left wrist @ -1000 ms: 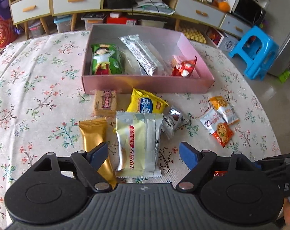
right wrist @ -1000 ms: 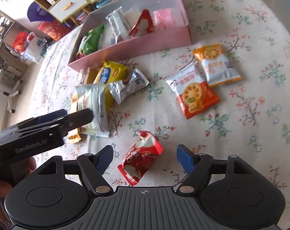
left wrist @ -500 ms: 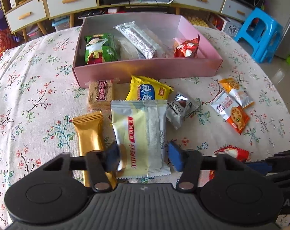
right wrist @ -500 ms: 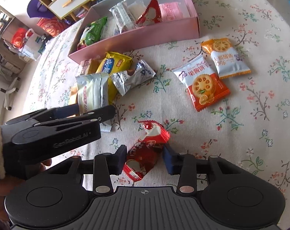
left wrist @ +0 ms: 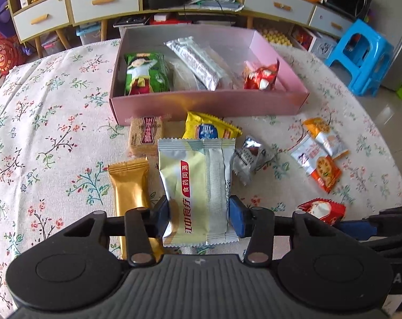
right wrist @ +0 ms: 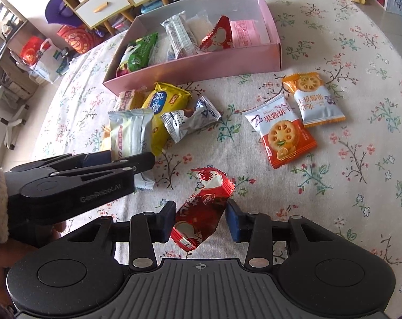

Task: Organize snacks
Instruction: 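Grasp the pale green-white packet with left tool while right tool grasps a red candy wrapper, then carry both held snacks up and over the pink box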

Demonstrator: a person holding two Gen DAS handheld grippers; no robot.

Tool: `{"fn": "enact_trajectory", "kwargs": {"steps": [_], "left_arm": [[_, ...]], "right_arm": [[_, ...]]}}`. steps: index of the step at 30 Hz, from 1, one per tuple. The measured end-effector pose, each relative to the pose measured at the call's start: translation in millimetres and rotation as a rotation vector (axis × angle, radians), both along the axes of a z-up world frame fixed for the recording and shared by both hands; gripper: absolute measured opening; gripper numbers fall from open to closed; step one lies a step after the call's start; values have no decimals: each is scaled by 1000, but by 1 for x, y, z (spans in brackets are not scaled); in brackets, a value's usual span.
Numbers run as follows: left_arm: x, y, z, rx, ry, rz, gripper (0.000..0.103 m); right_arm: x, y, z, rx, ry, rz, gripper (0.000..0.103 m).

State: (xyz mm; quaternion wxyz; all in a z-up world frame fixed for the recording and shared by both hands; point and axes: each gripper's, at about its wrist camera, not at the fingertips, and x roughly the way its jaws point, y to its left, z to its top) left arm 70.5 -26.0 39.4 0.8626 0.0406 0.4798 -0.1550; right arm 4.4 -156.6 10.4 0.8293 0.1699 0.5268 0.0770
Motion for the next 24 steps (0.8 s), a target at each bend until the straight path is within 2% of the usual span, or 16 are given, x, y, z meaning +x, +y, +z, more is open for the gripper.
{"fn": "enact_trajectory", "kwargs": {"steps": [11,24], "left_arm": [[-3,5,18,-60,-33,10,43],[-3,5,32,-96,-66,14,43]], "right_arm": [[0,-5,8,-14,-32,-17,39],[0,-13,19,-17,-69,-41,39]]}}
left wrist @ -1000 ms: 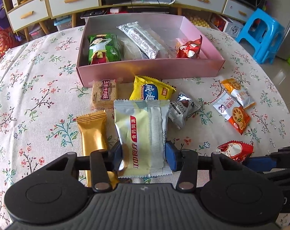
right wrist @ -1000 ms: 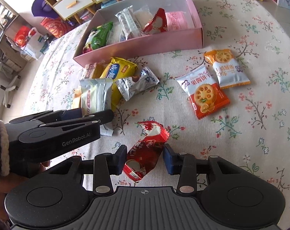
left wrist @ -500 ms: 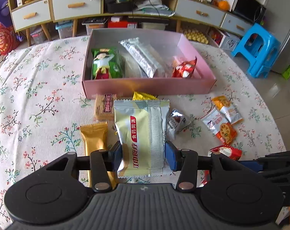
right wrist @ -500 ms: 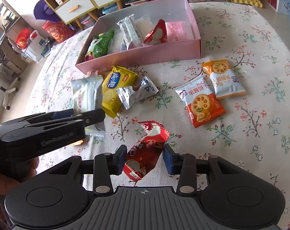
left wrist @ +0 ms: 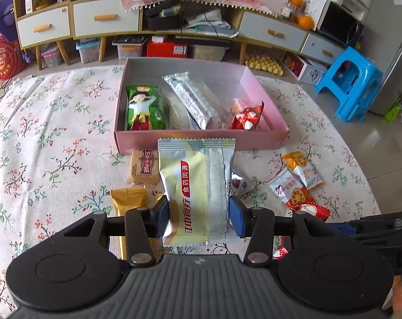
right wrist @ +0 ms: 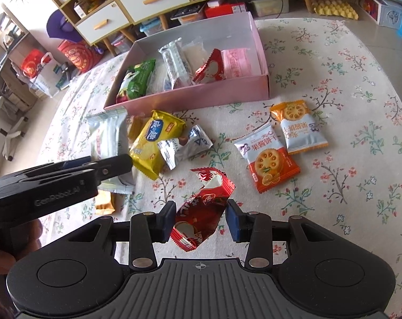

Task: Organize snacks
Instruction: 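Carry both held snacks up and over the pink box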

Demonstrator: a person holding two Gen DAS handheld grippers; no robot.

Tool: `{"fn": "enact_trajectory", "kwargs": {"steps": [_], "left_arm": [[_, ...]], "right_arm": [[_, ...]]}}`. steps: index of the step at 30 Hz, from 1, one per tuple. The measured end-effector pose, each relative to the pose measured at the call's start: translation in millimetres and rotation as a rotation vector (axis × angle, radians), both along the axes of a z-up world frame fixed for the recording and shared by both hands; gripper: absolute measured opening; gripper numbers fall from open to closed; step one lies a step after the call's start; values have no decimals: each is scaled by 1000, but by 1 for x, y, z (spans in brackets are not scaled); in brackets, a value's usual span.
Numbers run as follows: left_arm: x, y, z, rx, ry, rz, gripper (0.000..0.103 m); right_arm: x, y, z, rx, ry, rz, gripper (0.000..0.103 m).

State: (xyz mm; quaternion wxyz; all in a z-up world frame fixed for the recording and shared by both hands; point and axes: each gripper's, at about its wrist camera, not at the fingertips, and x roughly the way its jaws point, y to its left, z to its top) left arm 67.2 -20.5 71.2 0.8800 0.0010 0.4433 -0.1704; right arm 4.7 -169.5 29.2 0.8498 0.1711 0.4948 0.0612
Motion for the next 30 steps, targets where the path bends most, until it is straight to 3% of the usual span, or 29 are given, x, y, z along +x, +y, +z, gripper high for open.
{"fn": "enact_trajectory", "kwargs": {"steps": [7,11,18,30], "left_arm": [[1,1,2,7,-4,0,43],[0,5,11,-31,-22,-3,43],[5,10,14,-21,-40,22,43],[55,5,24,-77,-59,67,43]], "right_arm": [[-1,-4,4,-15,-24,-7,39],[1,-1,7,-68,-52,-25,39],[6,-12,22,-48,-95,-61,39],[55,-43,48,-80,-154,-133,39]]}}
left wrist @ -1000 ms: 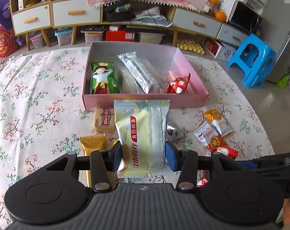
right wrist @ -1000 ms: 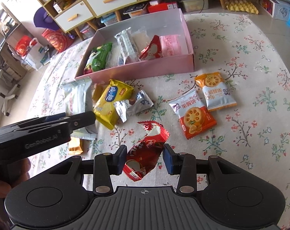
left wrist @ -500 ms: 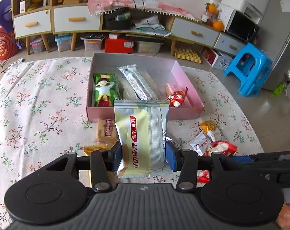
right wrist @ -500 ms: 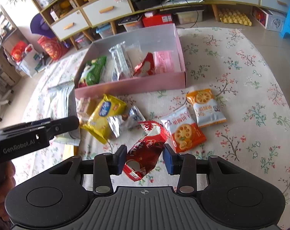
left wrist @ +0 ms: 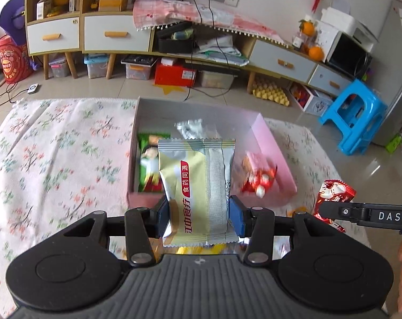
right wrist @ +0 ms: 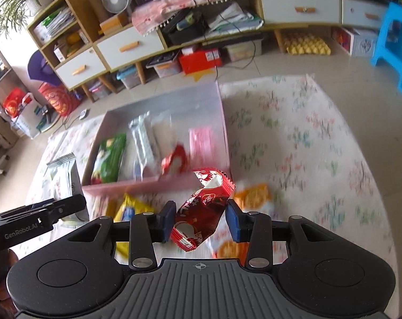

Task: Organize snacks
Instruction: 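Carry both held snacks up and over the pink box, then lower both snacks into the pink box and open both tools, then withdraw both tools from the box toward the gold bar and orange biscuit packet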

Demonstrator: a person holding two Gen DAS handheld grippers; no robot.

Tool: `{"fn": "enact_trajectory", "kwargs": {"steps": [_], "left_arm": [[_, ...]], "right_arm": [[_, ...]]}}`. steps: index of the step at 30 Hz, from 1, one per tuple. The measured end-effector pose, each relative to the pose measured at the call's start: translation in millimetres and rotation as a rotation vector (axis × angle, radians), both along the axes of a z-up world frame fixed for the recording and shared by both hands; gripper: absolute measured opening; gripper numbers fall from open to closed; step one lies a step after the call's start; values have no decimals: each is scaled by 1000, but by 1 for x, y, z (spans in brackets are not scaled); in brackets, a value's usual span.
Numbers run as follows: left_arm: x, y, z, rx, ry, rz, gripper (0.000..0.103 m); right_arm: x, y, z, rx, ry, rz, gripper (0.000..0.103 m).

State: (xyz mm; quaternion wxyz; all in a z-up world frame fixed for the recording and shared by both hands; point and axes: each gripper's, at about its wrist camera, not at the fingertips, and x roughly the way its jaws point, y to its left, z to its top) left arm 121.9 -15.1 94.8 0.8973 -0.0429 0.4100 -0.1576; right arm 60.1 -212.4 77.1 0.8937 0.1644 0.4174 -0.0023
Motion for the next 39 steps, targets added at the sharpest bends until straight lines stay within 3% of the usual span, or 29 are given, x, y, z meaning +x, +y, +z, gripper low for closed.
{"fn": "enact_trajectory", "kwargs": {"steps": [4,11,20,22,32,34,39], "left_arm": [[21,-6,-4,-29,24,24,43],[41,-18,-15,-11,28,32,43],[49,-13,-26,33,29,45,46],[48,-10,-27,37,32,45,48],[34,14,-4,-12,24,71,53],[28,17,0,-15,31,82,53],[9,20,9,38,32,79,53]], "right_arm": [[27,-12,3,21,-28,-32,39],[65,-27,-6,163,-49,-97,39],[93,-9,-18,216,-69,-81,45],[91,-7,-15,214,-72,-74,60],[60,-19,15,247,-72,-56,60],[47,-20,23,246,-92,-41,65],[17,-11,43,143,-117,12,70]]}}
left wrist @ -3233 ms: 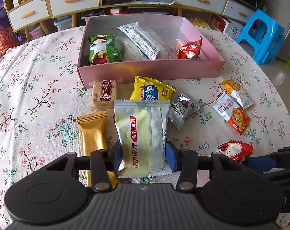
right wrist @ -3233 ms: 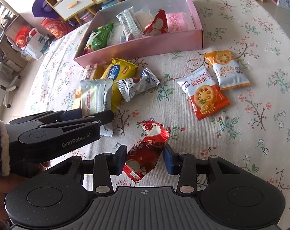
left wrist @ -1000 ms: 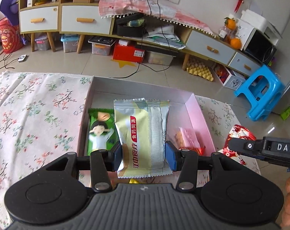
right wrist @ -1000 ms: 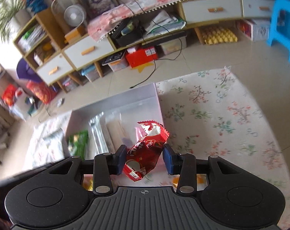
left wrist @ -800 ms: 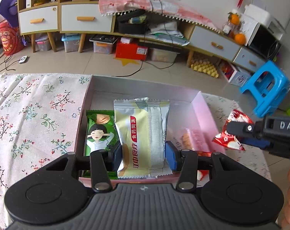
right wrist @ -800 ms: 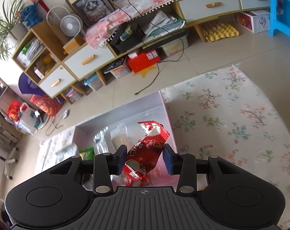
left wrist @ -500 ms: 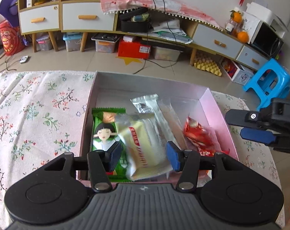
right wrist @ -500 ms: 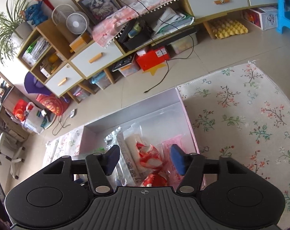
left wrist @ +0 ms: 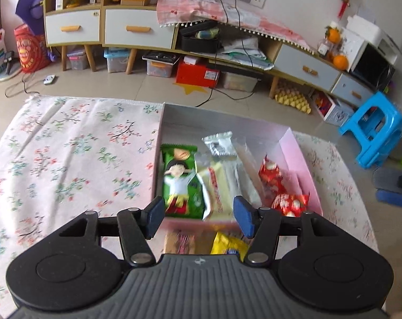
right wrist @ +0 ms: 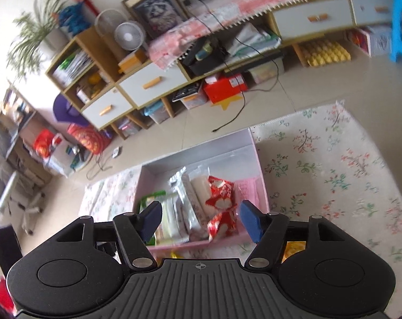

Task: Organize snacks
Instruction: 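Withdraw both tools from the box toward the gold bar and orange biscuit packet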

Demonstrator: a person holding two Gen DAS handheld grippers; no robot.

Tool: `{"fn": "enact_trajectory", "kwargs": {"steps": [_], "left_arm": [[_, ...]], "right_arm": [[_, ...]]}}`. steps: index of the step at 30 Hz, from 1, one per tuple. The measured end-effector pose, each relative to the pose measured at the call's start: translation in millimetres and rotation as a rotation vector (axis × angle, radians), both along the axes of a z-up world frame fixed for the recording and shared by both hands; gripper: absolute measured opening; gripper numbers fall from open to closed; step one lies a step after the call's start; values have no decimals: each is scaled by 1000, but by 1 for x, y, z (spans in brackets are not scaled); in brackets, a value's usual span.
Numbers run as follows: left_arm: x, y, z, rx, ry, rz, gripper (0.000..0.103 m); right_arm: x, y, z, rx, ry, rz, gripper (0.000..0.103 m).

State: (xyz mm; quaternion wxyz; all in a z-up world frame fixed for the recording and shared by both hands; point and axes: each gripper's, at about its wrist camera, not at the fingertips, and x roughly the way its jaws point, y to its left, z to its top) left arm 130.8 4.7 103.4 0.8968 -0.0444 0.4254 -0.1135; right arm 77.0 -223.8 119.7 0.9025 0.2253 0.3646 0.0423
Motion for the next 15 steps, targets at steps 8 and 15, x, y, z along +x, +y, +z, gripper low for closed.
{"fn": "enact_trajectory", "kwargs": {"steps": [8,15], "left_arm": [[-35,10,8,-40,13,4,66],[-39,20,-2,-79,79,29,76]], "right_arm": [[-40,9,12,-123,-52,49,82],[-67,7,8,-184,-92,33,90]]}}
